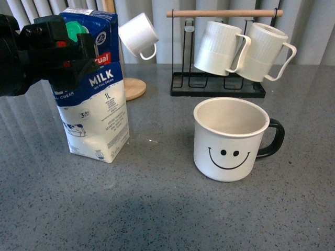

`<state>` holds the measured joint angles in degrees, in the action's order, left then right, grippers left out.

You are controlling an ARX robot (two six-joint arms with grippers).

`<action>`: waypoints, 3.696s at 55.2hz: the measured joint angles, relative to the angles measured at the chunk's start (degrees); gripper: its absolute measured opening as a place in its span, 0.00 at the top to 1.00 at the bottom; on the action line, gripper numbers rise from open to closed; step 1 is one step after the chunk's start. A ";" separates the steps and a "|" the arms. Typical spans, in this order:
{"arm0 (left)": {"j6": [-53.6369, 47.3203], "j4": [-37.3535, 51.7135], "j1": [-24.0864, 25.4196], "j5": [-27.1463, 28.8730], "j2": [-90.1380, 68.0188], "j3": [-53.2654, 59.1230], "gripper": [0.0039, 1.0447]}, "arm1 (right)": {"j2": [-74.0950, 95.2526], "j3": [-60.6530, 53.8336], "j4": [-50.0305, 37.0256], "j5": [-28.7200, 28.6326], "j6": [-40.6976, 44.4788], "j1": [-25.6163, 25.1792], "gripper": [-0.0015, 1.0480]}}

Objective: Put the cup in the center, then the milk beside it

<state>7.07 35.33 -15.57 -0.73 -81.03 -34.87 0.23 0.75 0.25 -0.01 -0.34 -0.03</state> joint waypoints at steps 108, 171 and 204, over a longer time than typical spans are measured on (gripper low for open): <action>8.17 6.25 -21.03 27.65 -6.97 -2.16 0.98 | 0.00 0.00 0.00 0.00 0.00 0.00 0.06; 10.21 -1.11 -11.63 18.51 10.82 -1.57 0.06 | 0.02 0.00 0.00 0.00 0.00 0.00 0.06; -6.05 -7.41 8.61 7.93 38.77 20.31 0.91 | 0.02 0.00 0.00 0.00 0.00 0.00 0.06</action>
<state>1.02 27.92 -6.96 7.20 -42.26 -14.57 0.25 0.75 0.25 -0.01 -0.34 -0.03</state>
